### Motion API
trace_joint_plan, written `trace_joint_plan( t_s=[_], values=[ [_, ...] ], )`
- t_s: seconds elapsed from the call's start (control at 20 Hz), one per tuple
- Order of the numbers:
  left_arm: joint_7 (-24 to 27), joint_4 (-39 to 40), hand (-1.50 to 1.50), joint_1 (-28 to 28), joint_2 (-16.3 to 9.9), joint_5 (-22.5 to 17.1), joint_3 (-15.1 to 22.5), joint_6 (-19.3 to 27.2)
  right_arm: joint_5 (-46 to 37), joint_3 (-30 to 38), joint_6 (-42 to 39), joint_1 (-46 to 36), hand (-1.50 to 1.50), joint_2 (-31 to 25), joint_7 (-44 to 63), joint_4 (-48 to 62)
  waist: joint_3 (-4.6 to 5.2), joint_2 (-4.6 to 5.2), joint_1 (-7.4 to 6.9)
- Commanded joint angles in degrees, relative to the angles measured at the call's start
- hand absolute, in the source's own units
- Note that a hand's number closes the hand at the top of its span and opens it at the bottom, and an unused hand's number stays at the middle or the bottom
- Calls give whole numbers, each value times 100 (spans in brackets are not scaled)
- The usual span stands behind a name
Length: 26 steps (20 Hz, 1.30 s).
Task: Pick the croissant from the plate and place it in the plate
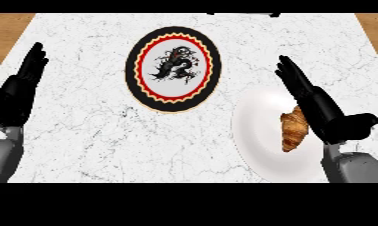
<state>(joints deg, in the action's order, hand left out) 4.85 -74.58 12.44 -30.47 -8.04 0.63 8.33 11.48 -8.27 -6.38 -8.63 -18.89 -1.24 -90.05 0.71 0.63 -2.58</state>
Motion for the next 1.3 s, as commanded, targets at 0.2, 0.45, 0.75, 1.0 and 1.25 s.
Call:
trace_joint_plan(
  t_s=[0.2, 0.45, 0.75, 1.0, 1.25],
  values=[
    [51, -792, 0, 397, 349, -205, 293, -386, -1896, -452, 1828, -1834, 150, 932, 339, 1353, -64, -7, -80],
    [-168, -870, 0, 515, 569, -312, 479, -424, -3936, -721, 2654, -1351, 150, -386, 1656, 2086, -20, -6, 119],
    [-529, -1065, 0, 604, 493, -367, 379, -396, -4377, -582, 5557, -928, -150, 1633, 704, 2446, -86, -35, 155],
    [-528, -1368, 0, 166, 499, -375, 240, -461, -5131, -762, 6243, -1351, -150, 1869, 790, 2648, -69, -69, 207],
    [-934, -1710, 0, 116, 313, -504, 51, -547, -6798, -772, 4920, -1477, -150, 1394, 3060, 1903, -48, -136, 319]
  ],
)
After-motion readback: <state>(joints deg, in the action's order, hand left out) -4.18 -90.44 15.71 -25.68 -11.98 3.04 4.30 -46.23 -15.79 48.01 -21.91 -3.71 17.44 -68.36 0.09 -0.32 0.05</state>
